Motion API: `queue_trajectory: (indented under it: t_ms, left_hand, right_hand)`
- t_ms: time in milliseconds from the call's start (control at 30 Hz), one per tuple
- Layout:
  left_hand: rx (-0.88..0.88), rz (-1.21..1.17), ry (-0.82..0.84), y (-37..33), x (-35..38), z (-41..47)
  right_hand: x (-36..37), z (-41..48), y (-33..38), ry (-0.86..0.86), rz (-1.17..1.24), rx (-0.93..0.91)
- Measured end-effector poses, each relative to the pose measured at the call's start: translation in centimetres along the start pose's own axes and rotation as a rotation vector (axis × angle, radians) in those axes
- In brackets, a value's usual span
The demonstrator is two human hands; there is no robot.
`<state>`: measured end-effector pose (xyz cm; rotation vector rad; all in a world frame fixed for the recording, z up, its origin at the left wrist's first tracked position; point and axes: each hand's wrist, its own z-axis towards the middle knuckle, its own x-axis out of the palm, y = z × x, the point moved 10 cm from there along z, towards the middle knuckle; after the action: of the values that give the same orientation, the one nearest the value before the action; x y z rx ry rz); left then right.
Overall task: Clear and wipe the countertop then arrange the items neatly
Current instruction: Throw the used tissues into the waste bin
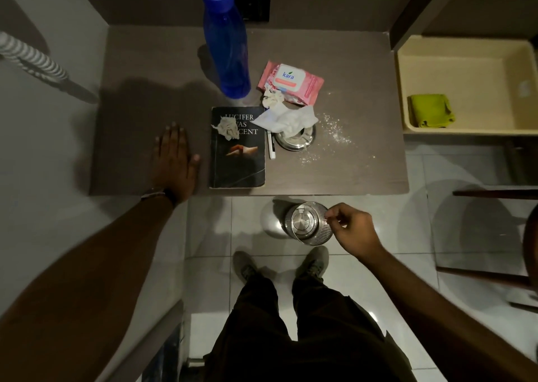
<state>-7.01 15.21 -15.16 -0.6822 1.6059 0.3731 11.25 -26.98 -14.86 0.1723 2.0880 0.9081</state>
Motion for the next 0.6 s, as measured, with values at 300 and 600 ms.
queue_trajectory:
  t_ms: [300,600]
  left_hand:
    - [-0.004,-0.034,-0.037,0.3,-0.1,0.1]
    - [-0.014,-0.020,-0.065,0.5,-0.3,0.2]
  right_hand:
    - [-5.0,10.0,19.1,-0.335,-0.479,-0.536]
    - [-1.0,16.6,19.5,-0.186,-0.680,-0.370]
